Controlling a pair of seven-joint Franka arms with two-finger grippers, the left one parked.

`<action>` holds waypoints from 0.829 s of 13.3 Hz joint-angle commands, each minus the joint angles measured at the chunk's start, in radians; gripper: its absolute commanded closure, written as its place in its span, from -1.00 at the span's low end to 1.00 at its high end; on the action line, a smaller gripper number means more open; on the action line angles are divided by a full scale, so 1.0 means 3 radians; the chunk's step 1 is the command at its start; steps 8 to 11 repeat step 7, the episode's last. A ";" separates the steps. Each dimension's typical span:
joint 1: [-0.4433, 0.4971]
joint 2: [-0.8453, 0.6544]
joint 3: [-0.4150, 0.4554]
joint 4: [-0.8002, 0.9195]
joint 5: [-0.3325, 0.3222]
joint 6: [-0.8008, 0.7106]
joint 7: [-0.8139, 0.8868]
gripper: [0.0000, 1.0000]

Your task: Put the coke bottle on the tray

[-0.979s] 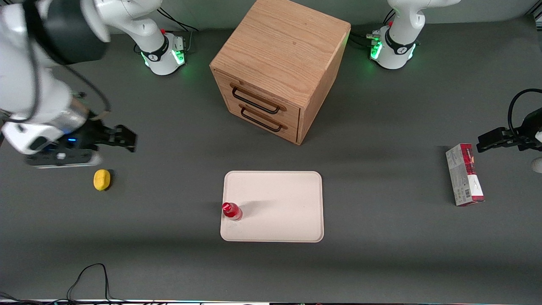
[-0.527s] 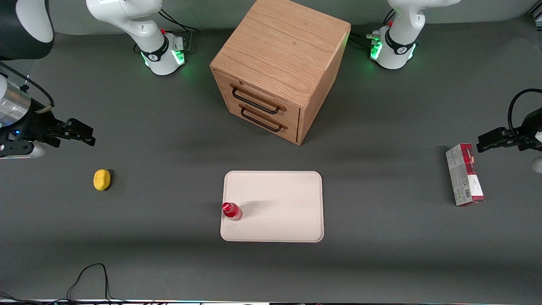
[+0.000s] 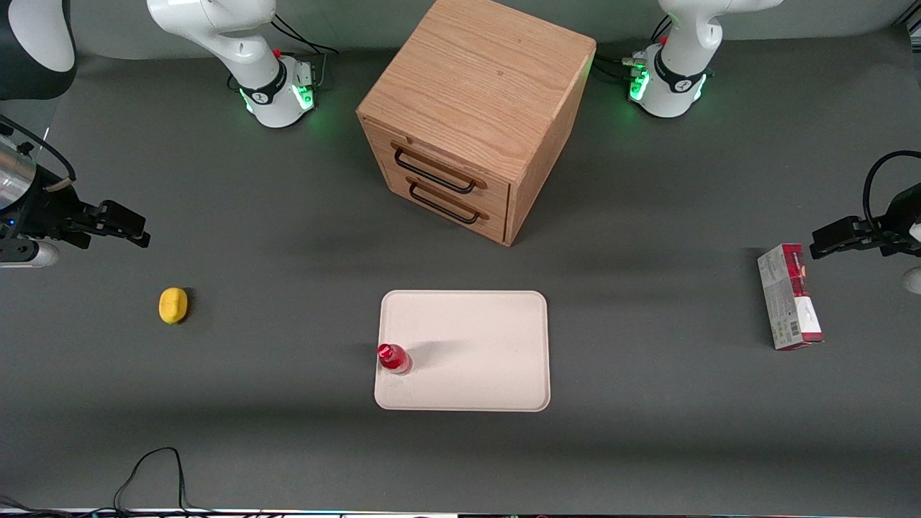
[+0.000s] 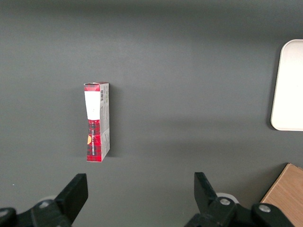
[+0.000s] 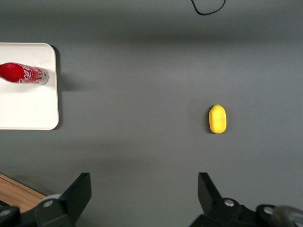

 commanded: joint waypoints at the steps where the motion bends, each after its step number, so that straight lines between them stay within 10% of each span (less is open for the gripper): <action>1: -0.0041 -0.0016 0.0044 0.0043 -0.0039 -0.0079 0.0033 -1.00; 11: 0.0000 -0.0016 -0.0017 0.0038 -0.0039 -0.0079 0.0043 -1.00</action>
